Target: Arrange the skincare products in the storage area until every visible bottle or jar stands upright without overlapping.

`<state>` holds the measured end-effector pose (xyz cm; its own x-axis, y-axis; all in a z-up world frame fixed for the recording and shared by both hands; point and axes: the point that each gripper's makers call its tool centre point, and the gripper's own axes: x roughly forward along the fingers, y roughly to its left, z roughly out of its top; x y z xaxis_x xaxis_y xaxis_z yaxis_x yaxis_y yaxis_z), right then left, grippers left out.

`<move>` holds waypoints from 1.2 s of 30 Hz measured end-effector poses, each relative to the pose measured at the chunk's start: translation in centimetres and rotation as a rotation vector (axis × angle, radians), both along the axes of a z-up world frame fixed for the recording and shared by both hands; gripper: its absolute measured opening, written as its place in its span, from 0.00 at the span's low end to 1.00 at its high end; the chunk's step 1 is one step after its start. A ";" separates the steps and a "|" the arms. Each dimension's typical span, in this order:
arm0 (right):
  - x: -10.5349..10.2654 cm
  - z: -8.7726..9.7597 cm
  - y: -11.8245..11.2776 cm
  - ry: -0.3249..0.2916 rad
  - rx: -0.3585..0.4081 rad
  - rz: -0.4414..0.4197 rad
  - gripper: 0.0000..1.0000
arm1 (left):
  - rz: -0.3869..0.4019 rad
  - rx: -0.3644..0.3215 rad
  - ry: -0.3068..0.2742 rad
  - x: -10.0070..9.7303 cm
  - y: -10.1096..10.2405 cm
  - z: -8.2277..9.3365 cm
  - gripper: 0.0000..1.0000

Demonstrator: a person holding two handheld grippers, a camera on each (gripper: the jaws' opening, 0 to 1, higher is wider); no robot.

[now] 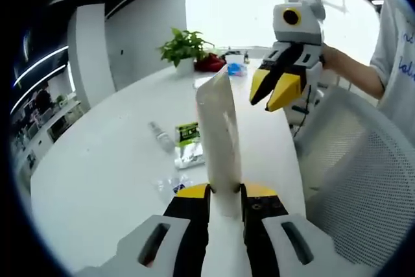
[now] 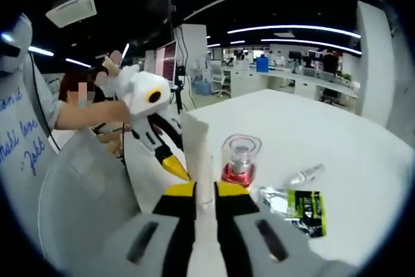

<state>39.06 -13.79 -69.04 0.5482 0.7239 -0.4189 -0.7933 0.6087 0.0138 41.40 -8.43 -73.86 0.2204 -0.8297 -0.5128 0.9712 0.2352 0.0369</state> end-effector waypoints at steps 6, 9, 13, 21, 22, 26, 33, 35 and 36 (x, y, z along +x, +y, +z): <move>1.6 -1.1 -1.2 0.006 -0.014 -0.042 0.23 | 0.002 -0.005 -0.009 0.4 -0.2 0.0 0.15; 2.4 -1.9 -1.6 0.002 -0.037 -0.030 0.26 | 0.004 -0.006 -0.014 0.6 -0.2 0.0 0.15; 3.4 -2.8 -1.6 0.015 -0.038 -0.006 0.34 | 0.005 -0.009 -0.014 0.8 -0.3 0.0 0.15; 4.8 -5.5 -1.3 0.023 -0.021 0.069 0.41 | -0.002 -0.014 -0.016 1.1 -0.4 0.0 0.15; 4.9 -5.8 -1.1 0.033 -0.004 0.087 0.42 | -0.004 -0.014 -0.017 1.1 -0.4 0.0 0.15; 5.0 -5.8 -0.3 0.033 0.054 0.147 0.46 | -0.009 -0.015 -0.022 1.0 -0.4 0.0 0.15; 5.6 -6.1 0.7 0.043 0.090 0.181 0.47 | -0.018 -0.018 -0.029 1.1 -0.6 0.0 0.15; 5.5 -5.9 1.0 0.040 0.101 0.193 0.45 | -0.021 -0.018 -0.033 1.1 -0.6 0.0 0.15; 5.5 -6.0 1.2 0.036 0.102 0.193 0.44 | -0.023 -0.018 -0.036 1.1 -0.7 0.0 0.15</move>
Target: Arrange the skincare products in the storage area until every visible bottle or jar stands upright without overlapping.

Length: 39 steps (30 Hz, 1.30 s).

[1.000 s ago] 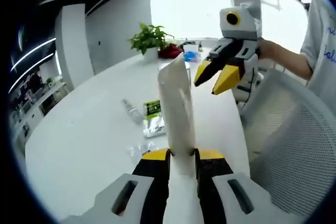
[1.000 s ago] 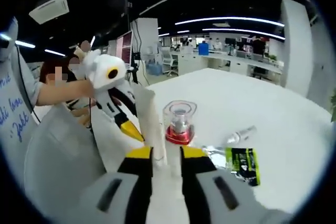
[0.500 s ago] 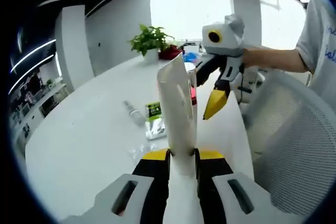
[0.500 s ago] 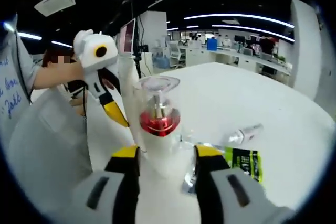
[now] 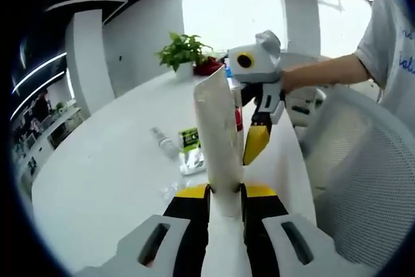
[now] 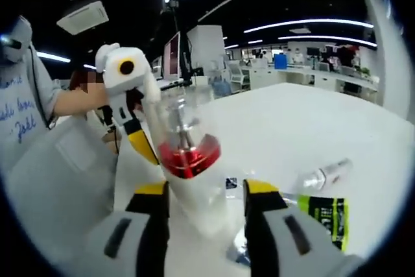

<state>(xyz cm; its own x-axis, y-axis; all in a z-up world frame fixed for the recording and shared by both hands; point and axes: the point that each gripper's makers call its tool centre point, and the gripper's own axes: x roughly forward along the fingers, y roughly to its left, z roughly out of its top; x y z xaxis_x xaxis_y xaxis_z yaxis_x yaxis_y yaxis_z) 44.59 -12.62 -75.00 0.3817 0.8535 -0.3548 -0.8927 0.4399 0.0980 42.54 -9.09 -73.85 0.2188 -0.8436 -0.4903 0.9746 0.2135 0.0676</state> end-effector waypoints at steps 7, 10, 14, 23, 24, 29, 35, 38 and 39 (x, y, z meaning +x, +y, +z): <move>-0.5 -0.4 0.6 0.021 -0.002 -0.006 0.34 | -0.004 -0.001 -0.011 0.1 -0.1 0.0 0.15; -0.5 -0.4 0.5 0.007 -0.022 -0.019 0.34 | -0.009 0.005 -0.029 0.1 -0.1 0.0 0.15; -0.5 -0.5 0.4 0.009 -0.046 -0.043 0.33 | -0.005 0.010 -0.035 0.4 -0.2 -0.1 0.15; -0.6 -0.6 0.3 0.003 -0.077 -0.057 0.33 | -0.011 0.006 -0.039 0.6 -0.3 -0.1 0.15; -0.6 -0.7 0.2 0.011 -0.077 -0.063 0.33 | -0.012 0.008 -0.041 0.6 -0.3 -0.1 0.15; -0.8 -0.7 0.1 0.013 -0.096 -0.073 0.33 | -0.016 0.007 -0.050 0.5 -0.3 0.0 0.15; -1.0 -0.9 0.1 0.038 -0.088 -0.069 0.36 | -0.018 0.021 -0.075 0.6 -0.3 -0.1 0.16; -1.1 -1.3 0.1 0.022 -0.120 -0.059 0.37 | -0.015 0.019 -0.074 0.7 -0.3 -0.1 0.16; -1.1 -1.4 0.1 0.022 -0.129 -0.063 0.38 | -0.015 0.019 -0.072 0.6 -0.3 -0.1 0.16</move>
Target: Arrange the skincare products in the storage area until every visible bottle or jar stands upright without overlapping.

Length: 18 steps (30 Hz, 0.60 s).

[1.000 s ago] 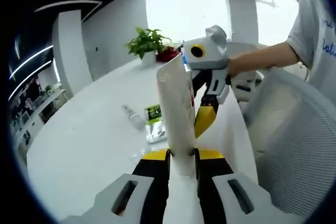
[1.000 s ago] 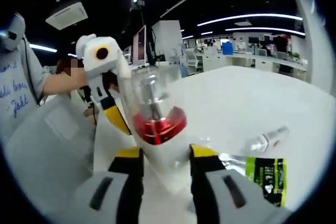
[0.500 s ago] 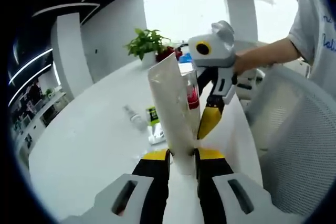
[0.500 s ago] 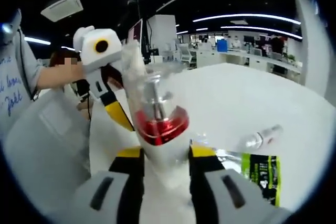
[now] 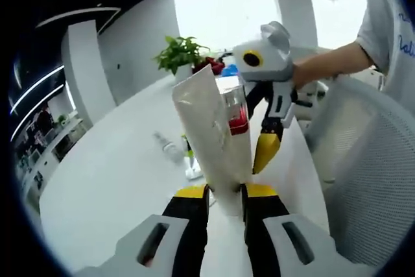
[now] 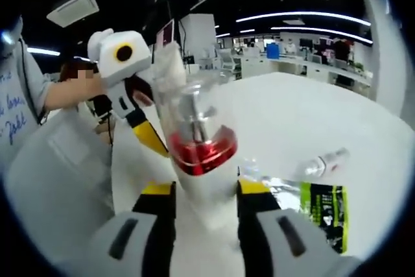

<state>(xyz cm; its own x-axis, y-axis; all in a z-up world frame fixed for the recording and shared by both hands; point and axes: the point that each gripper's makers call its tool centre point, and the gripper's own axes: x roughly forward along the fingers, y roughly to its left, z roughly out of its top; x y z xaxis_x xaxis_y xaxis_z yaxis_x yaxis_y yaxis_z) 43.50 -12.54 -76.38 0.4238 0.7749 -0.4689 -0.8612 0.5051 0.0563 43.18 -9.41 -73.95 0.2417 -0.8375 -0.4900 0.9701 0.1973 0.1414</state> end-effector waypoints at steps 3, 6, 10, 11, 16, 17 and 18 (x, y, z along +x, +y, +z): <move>0.0 0.1 -0.1 0.002 -0.003 0.006 0.41 | -0.004 0.001 -0.002 0.0 0.1 0.0 0.16; 0.1 0.2 -0.2 0.003 -0.011 -0.001 0.43 | 0.000 -0.002 -0.006 0.0 0.1 0.2 0.16; 0.2 0.1 -0.6 0.008 -0.021 -0.019 0.46 | 0.002 -0.002 -0.006 0.0 0.2 0.4 0.16; 0.2 0.1 -0.7 0.007 -0.028 -0.023 0.46 | 0.008 -0.004 -0.003 0.0 0.2 0.5 0.16; -0.2 0.5 -0.7 0.000 -0.047 -0.020 0.50 | 0.021 -0.003 0.002 -0.1 0.5 0.7 0.18; -0.2 0.6 -0.7 -0.004 -0.052 -0.031 0.50 | 0.023 -0.001 0.006 -0.2 0.6 0.7 0.18; -0.2 0.7 -0.8 -0.011 -0.054 -0.036 0.49 | 0.026 0.002 0.007 -0.2 0.6 0.7 0.19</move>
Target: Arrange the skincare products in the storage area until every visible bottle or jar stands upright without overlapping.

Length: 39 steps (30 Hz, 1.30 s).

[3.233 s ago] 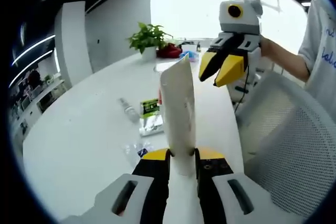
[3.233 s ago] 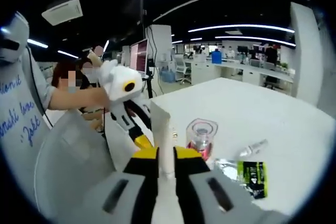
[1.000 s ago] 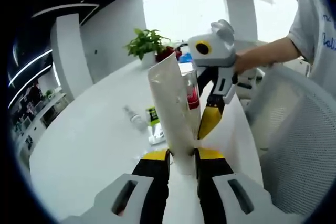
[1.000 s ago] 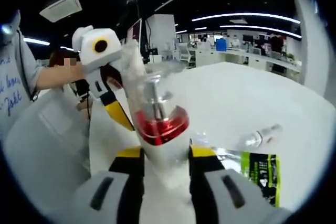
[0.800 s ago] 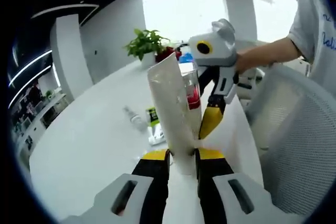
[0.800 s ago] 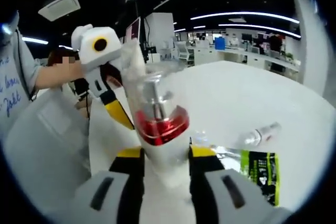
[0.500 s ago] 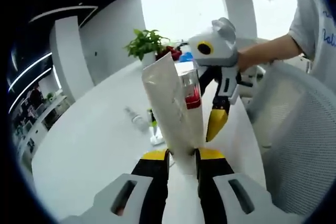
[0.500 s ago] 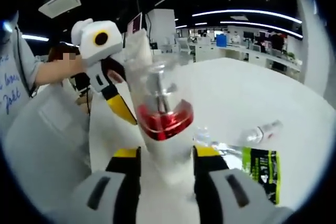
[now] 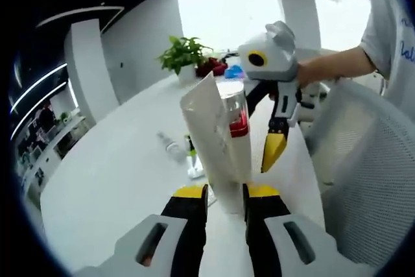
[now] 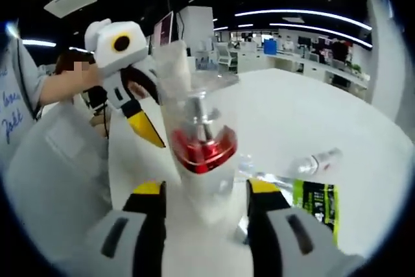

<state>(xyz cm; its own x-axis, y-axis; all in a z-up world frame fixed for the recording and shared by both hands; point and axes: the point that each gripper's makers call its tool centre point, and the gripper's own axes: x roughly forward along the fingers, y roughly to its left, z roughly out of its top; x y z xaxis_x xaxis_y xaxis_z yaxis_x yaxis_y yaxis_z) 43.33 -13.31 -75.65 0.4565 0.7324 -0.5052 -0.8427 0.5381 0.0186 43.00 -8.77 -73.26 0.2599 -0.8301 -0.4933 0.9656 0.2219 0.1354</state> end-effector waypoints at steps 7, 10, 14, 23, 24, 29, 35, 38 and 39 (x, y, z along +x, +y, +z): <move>-0.3 1.0 0.1 0.005 0.003 -0.018 0.58 | 0.056 0.023 -0.013 0.1 1.0 0.3 0.24; -0.3 1.1 0.0 0.004 -0.003 -0.032 0.61 | 0.085 0.014 -0.010 0.2 1.4 0.7 0.26; -0.5 1.4 0.0 0.000 -0.011 -0.045 0.65 | 0.116 0.018 -0.022 0.3 2.1 1.1 0.28; -1.0 2.0 -0.6 -0.025 -0.053 -0.080 0.70 | 0.186 0.009 -0.033 0.6 3.3 2.1 0.37; -0.9 2.2 -0.6 -0.029 -0.047 -0.089 0.70 | 0.193 0.006 -0.033 0.6 3.5 2.2 0.37; -1.0 3.2 -0.7 -0.033 -0.024 -0.125 0.76 | 0.216 -0.003 -0.023 0.5 3.9 2.6 0.39; -1.1 4.3 -1.5 -0.082 -0.072 -0.142 0.81 | 0.242 -0.008 -0.006 0.1 4.5 3.0 0.46; -1.2 4.4 -1.7 -0.082 -0.088 -0.149 0.84 | 0.258 -0.017 -0.006 0.1 4.8 3.4 0.48; -1.3 4.5 -1.7 -0.085 -0.091 -0.149 0.84 | 0.269 -0.021 -0.004 0.2 4.8 3.5 0.49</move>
<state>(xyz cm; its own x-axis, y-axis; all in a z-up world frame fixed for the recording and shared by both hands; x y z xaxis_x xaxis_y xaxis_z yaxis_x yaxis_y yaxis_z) 42.08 -15.01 -71.14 0.6003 0.6069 -0.5209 -0.7501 0.6532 -0.1034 43.17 -3.92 -69.75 0.4744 -0.7412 -0.4749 0.8711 0.4731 0.1317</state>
